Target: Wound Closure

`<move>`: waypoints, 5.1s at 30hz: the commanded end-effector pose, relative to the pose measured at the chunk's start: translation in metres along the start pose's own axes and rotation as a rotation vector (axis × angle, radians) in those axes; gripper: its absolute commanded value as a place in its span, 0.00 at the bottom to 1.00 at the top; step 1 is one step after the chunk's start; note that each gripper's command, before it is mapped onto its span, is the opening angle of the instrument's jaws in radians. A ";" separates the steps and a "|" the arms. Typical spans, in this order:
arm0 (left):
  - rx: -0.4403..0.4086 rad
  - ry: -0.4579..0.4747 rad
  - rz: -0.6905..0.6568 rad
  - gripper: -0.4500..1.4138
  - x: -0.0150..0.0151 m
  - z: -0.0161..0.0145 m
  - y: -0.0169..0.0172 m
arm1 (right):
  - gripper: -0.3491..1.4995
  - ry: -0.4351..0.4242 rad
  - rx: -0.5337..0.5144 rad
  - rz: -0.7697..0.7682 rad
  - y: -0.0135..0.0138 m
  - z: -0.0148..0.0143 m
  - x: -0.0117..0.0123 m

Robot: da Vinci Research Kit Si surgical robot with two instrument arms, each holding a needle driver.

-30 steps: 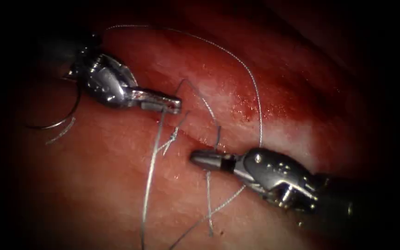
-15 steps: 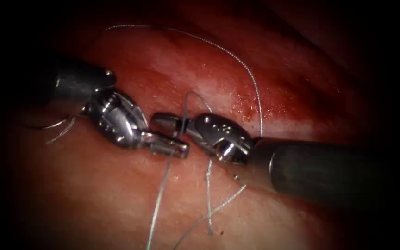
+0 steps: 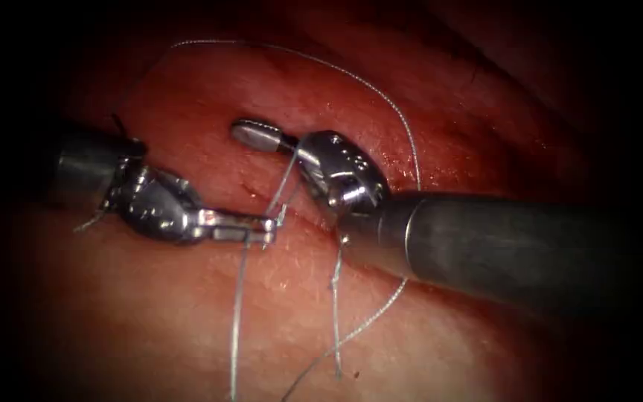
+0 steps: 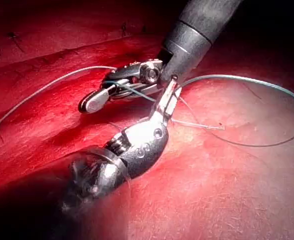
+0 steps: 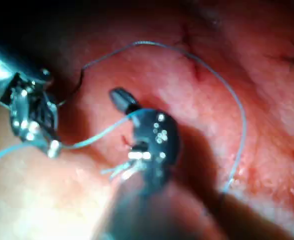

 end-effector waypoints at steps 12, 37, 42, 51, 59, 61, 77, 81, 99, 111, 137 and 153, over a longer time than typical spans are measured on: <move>0.247 -0.141 -0.156 0.00 -0.0021 -0.0017 -0.0019 | 0.00 0.077 0.146 0.053 -0.0017 -0.0037 0.0021; 0.142 -0.156 -0.233 0.00 -0.0060 -0.0016 -0.0011 | 0.10 -0.135 0.653 -0.198 -0.0034 -0.0057 0.0025; 0.113 -0.140 -0.233 0.00 -0.0064 -0.0006 -0.0015 | 0.24 -0.265 0.796 -0.283 -0.0040 -0.0058 0.0021; 0.067 -0.123 -0.234 0.00 -0.0087 0.0010 -0.0010 | 0.35 -0.458 0.920 -0.382 -0.0034 -0.0069 0.0013; 0.046 -0.118 -0.237 0.00 -0.0090 0.0012 -0.0008 | 0.44 -0.605 1.010 -0.446 -0.0037 -0.0074 -0.0015; 0.044 -0.116 -0.249 0.00 -0.0090 0.0013 -0.0008 | 0.44 -0.641 1.036 -0.462 -0.0037 -0.0076 -0.0022; 0.025 -0.114 -0.261 0.00 -0.0093 0.0008 -0.0009 | 0.52 -0.810 1.117 -0.655 -0.0052 -0.0085 -0.0045; 0.025 -0.114 -0.261 0.00 -0.0092 0.0009 -0.0009 | 0.55 -0.837 1.131 -0.688 -0.0060 -0.0087 -0.0050; 0.026 -0.116 -0.262 0.00 -0.0085 0.0000 0.0001 | 0.47 -1.003 1.140 -0.831 -0.0059 -0.0093 -0.0085; 0.023 -0.117 -0.264 0.00 -0.0075 -0.0013 0.0016 | 0.00 -0.847 1.086 -0.749 -0.0063 -0.0090 -0.0062; -0.062 -0.130 -0.273 0.00 0.0058 0.0005 0.0203 | 0.00 -0.752 0.783 -0.634 0.0020 -0.0101 -0.0017; -0.082 -0.133 -0.273 0.00 0.0085 0.0016 0.0235 | 0.00 -0.787 0.345 -0.532 0.0068 -0.0121 -0.0010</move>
